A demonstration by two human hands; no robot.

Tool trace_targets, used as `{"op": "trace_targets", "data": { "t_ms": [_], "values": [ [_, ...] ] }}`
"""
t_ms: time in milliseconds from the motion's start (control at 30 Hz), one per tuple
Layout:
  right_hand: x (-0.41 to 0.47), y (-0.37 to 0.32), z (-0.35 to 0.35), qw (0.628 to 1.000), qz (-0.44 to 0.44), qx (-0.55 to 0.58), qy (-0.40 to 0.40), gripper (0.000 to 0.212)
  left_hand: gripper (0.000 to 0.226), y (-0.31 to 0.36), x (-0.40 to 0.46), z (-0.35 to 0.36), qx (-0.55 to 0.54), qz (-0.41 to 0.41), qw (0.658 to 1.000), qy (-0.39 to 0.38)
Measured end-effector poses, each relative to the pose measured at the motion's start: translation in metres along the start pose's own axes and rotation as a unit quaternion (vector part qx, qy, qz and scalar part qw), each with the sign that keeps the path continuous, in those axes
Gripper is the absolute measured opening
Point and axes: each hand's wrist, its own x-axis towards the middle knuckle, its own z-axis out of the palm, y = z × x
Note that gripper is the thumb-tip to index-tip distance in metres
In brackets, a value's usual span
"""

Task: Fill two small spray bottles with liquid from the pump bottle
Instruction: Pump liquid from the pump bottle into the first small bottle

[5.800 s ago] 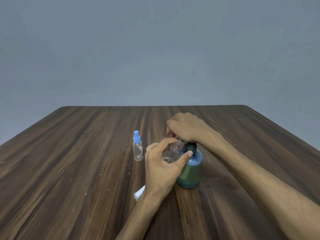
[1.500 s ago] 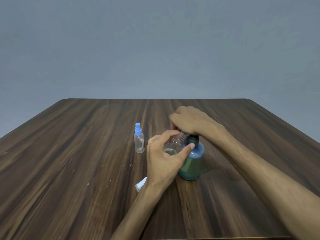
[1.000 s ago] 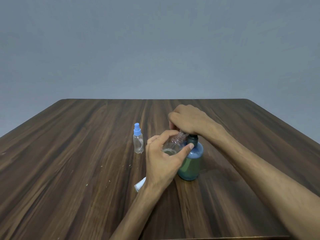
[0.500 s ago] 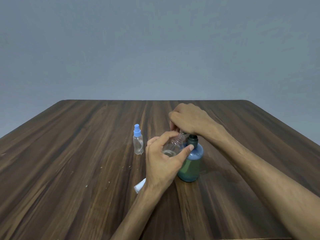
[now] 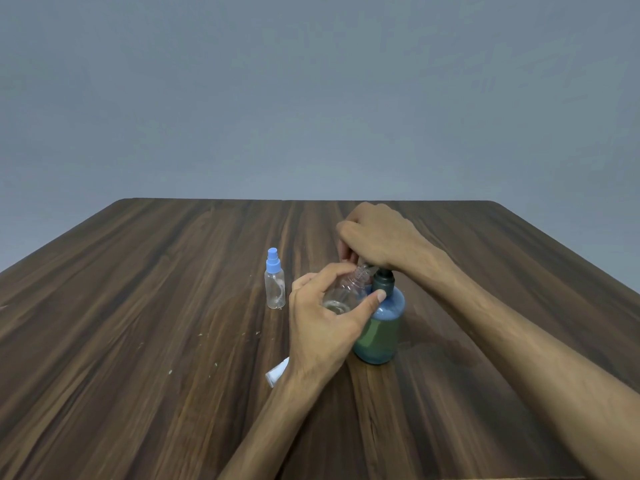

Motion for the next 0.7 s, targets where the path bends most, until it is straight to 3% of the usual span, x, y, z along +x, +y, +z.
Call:
{"op": "trace_targets", "data": {
  "t_ms": [100,233,367,533,700],
  "values": [
    [0.0004,-0.0012,0.0049,0.999,0.017,-0.032,-0.037,0.034,0.039,0.0011,0.0003,-0.0004,-0.002,-0.009,1.000,-0.002],
    [-0.0013,-0.0008,-0.0015,1.000,0.002,-0.004,0.004,0.034,0.037,0.0010,-0.0011,-0.0008,-0.004,-0.002,1.000,-0.004],
    [-0.0005,-0.0024,0.0033,0.998,0.020,-0.040,-0.046,0.035,0.038,0.0019,0.0002,0.0002,-0.001,-0.006,1.000,-0.002],
    [0.0005,-0.0024,-0.0007,1.000,0.002,-0.018,-0.012,0.034,0.039,-0.0005,-0.0007,-0.0013,-0.003,-0.002,1.000,0.000],
    [0.0007,-0.0012,0.0031,0.999,0.012,-0.028,-0.032,0.033,0.037,0.0018,-0.0005,-0.0003,-0.004,-0.008,1.000,-0.004]
  ]
}}
